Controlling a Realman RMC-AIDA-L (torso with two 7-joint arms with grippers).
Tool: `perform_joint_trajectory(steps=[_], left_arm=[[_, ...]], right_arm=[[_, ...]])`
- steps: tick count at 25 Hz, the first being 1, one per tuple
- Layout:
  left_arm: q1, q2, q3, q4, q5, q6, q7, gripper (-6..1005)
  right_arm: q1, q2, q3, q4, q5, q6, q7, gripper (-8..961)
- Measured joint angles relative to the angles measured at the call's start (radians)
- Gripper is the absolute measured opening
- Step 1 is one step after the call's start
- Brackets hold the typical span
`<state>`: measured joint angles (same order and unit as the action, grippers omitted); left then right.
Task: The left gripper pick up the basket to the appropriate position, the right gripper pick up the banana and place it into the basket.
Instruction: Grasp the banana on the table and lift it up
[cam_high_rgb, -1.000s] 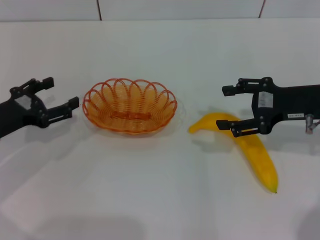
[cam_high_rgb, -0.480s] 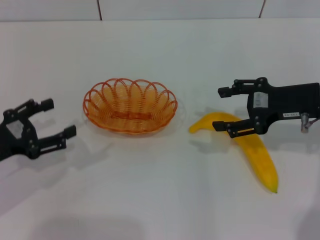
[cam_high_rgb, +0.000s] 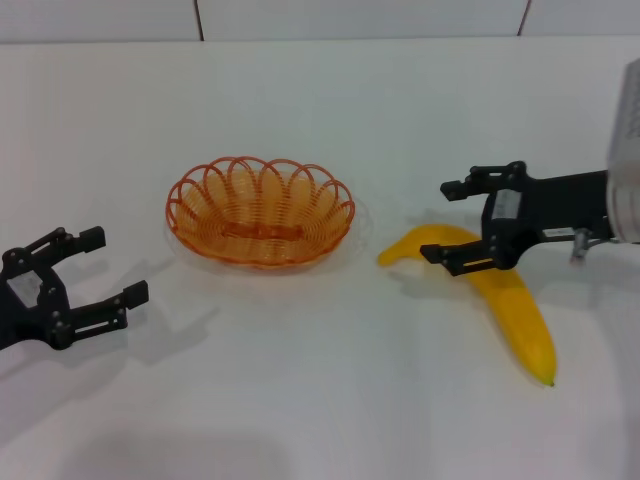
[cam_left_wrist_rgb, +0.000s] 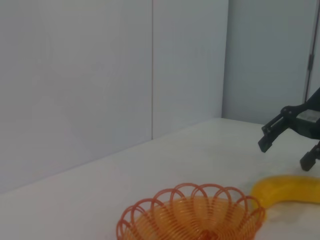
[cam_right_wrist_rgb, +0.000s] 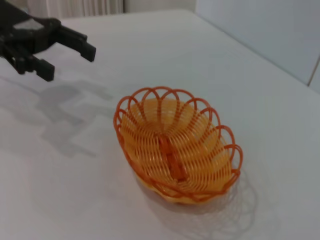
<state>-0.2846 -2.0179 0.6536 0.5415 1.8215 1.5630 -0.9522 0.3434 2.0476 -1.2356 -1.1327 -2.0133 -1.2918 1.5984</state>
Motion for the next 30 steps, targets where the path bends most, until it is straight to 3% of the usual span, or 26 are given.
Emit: perform_joint_trajectory(steps=[3, 8, 30], left_arm=[[0.004, 0.000, -0.003, 0.002, 0.000, 0.001, 0.000, 920], [0.007, 0.001, -0.004, 0.012, 0.000, 0.001, -0.002, 920], [0.012, 0.001, -0.016, 0.012, -0.003, -0.014, 0.000, 921]], right_arm=[[-0.040, -0.003, -0.122, -0.099, -0.015, 0.067, 0.102, 860], [-0.058, -0.003, -0.198, -0.197, -0.103, 0.090, 0.223, 860], [-0.004, -0.007, -0.318, -0.232, -0.382, 0.115, 0.504, 860]])
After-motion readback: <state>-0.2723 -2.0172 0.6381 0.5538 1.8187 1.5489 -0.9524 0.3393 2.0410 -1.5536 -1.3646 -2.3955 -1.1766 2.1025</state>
